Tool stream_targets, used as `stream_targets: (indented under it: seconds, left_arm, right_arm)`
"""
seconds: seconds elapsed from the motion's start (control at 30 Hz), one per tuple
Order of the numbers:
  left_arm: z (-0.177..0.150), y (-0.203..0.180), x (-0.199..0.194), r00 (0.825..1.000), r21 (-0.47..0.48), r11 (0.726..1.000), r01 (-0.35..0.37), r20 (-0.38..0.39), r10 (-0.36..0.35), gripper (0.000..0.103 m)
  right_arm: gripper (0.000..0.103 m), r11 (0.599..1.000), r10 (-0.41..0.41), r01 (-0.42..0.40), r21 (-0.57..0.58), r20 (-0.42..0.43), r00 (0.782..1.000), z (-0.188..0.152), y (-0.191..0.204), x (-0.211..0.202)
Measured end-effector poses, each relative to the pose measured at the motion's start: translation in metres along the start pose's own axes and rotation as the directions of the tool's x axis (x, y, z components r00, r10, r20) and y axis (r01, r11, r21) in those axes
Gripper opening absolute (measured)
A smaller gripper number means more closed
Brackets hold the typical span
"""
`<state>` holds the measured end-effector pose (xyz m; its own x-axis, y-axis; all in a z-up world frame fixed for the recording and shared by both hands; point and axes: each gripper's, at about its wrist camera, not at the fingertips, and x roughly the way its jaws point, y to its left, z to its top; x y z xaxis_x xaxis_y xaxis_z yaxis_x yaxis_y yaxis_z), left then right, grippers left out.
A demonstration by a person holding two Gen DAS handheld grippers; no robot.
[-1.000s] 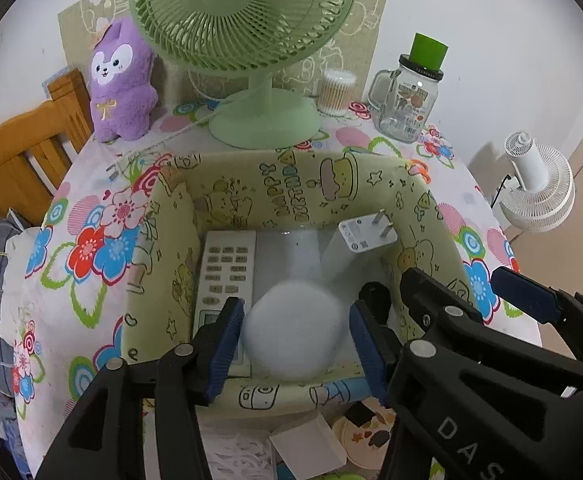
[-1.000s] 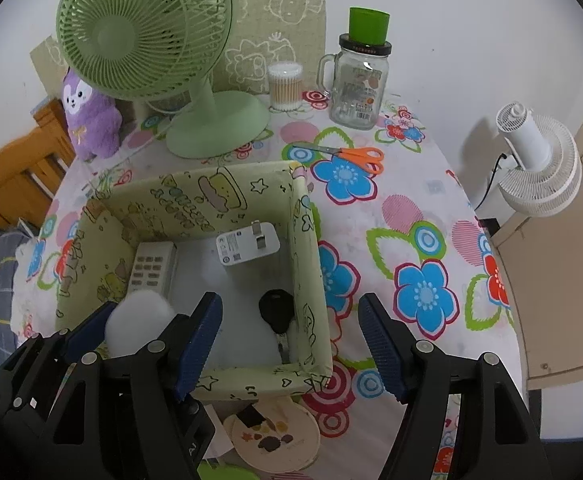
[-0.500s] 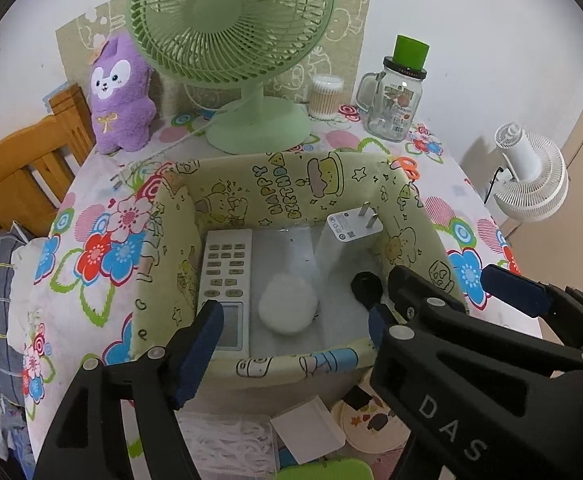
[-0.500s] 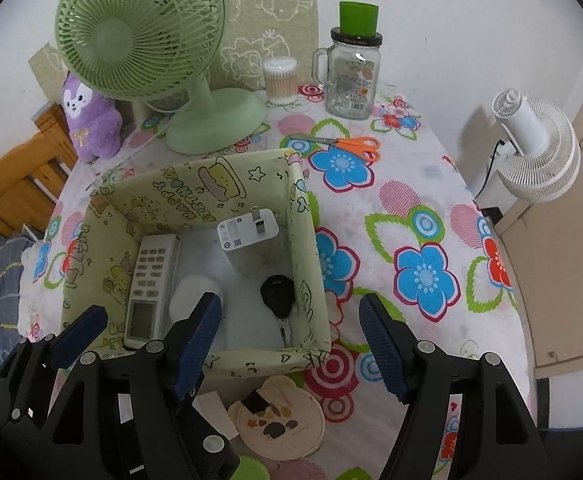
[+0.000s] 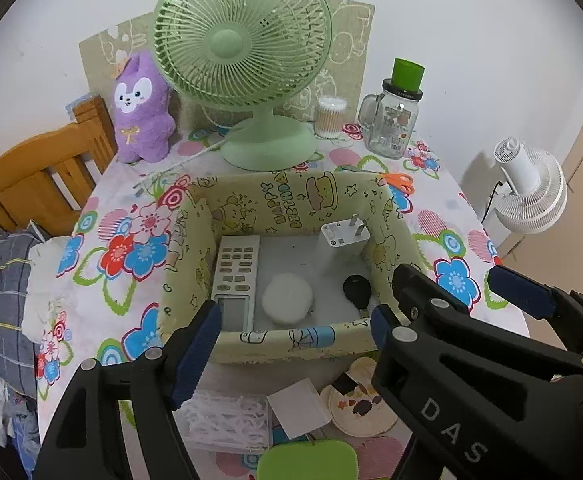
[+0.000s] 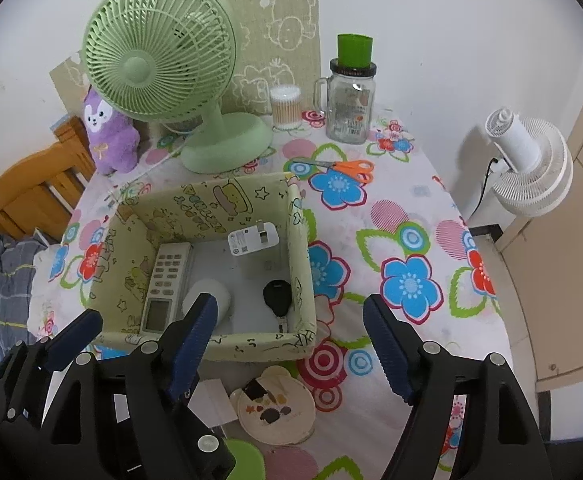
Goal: Organize rigid objects
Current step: 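Withdraw both tools from the box and back away over the table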
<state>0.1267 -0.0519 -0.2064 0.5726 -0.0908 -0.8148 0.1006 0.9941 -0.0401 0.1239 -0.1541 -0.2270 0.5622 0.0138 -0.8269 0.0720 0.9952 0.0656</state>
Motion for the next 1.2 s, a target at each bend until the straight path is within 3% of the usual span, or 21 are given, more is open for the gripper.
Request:
stream_targets:
  seconds: [0.3,0.6,0.97,1.2]
  left_arm:
    - [-0.009,-0.011,-0.027,0.999,0.002,1.0,-0.009,0.05,0.009,0.089]
    - [-0.02,-0.021,-0.05,0.997,-0.003,1.0,-0.018,0.077,0.018,0.095]
    - [-0.034,-0.033,-0.072,0.995,-0.012,1.0,-0.025,0.099,0.026,0.1]
    - [-0.043,-0.039,-0.081,0.994,-0.031,0.999,-0.027,0.107,0.03,0.101]
  right_arm:
    - [0.086,1.0,0.025,-0.024,-0.016,0.049,0.998,-0.007,-0.005,-0.026]
    - [0.087,0.998,0.054,-0.051,-0.039,0.077,0.996,-0.017,-0.013,-0.048]
    - [0.087,0.994,0.087,-0.079,-0.079,0.106,0.991,-0.032,-0.023,-0.073]
    - [0.093,0.991,0.109,-0.097,-0.096,0.127,0.986,-0.039,-0.029,-0.083]
